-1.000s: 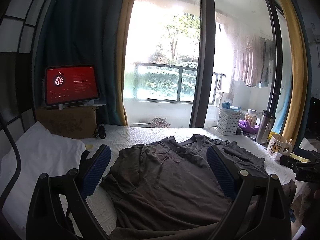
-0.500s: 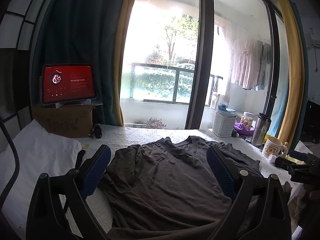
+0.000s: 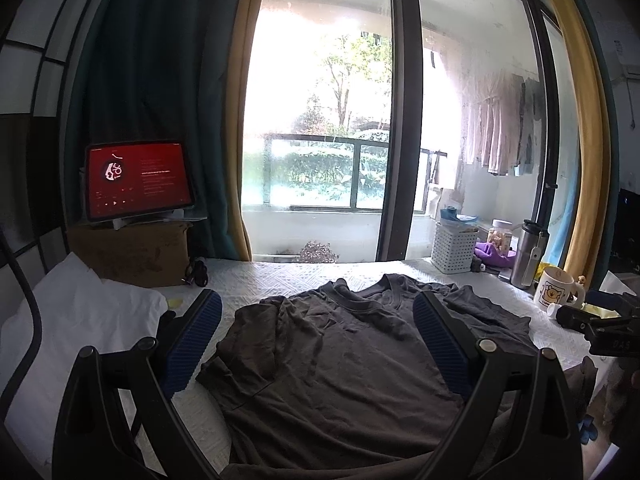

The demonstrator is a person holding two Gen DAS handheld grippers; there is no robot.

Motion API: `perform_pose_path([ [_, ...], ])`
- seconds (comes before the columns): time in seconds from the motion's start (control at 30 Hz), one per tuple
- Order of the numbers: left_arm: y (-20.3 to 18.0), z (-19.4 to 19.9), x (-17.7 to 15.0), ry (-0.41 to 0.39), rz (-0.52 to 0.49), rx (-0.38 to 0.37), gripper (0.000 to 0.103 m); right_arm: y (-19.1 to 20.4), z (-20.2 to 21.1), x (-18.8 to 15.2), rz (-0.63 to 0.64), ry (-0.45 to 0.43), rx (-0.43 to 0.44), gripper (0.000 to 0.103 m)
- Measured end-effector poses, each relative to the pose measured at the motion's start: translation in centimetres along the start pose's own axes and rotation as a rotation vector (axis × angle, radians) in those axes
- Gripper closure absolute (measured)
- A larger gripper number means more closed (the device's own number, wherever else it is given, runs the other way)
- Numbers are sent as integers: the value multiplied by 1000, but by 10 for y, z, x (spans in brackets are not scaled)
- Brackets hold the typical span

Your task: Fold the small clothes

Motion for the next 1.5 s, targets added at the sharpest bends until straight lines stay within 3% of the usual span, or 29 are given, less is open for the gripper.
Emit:
perform_pose_path([
  [0.67,-12,-72,-7,142,-51,23,7,-34,-65,9,-30,99,-7,0],
  [1.1,-1,-123,-1,228,-50,118,7,-107,-99,71,38,110,-26,0],
  [1.27,-1,-143,0,257,-66,142,7,-148,-152,78,-1,176,35,1],
  [1.37,1,-153,-4,276,-76,163,7,-168,-194,70,-28,241,78,19],
  [1.5,4,-166,-10,319,-74,190,7,-182,-242,59,-35,310,137,21],
])
Point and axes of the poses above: each gripper's, at about its wrist camera, not at the fingertips, and z roughly against the way its jaws point, y to its left, x to its top, the point moved 4 cm from there along -z, roughly the way its jaws point, and after that the axes turned 11 degrees about x, right-handed, at the moved point
